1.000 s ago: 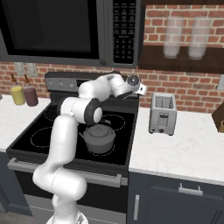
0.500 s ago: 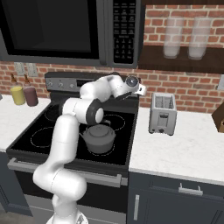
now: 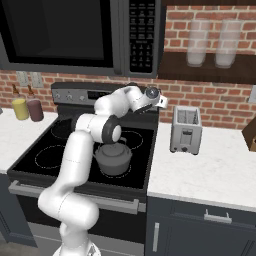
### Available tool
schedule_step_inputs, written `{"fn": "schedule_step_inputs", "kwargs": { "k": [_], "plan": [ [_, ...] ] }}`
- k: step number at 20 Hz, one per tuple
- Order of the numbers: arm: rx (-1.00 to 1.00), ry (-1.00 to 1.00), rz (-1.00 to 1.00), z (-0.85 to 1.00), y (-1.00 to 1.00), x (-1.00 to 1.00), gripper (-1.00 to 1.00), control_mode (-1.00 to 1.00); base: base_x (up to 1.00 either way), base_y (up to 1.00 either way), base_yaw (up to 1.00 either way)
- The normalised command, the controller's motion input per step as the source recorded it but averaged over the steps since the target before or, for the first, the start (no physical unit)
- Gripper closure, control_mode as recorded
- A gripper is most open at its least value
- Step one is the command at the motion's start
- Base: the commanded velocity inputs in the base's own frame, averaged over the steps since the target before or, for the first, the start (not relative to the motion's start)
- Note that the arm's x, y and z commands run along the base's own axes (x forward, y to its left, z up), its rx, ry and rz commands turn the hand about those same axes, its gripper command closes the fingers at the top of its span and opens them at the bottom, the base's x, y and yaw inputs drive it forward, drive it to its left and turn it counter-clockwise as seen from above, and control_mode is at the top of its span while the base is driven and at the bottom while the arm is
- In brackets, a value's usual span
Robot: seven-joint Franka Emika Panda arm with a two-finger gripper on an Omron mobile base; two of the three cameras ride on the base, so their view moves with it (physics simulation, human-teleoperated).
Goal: Pick the kettle from the counter and place it on a stove burner. Then turn the burner on.
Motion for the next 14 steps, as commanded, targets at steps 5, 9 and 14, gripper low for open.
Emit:
{"fn": "schedule_step_inputs", "kwargs": {
  "k": [5,9,14],
  "plan": [
    [0.00,0.00,0.00,0.00,0.00,0.00,1.00,-1.00,0.00,0.00,0.00],
    [0.00,0.00,0.00,0.00,0.00,0.00,1.00,-1.00,0.00,0.00,0.00],
    [0.00,0.00,0.00,0.00,0.00,0.00,1.00,-1.00,0.00,0.00,0.00]
  ]
}}
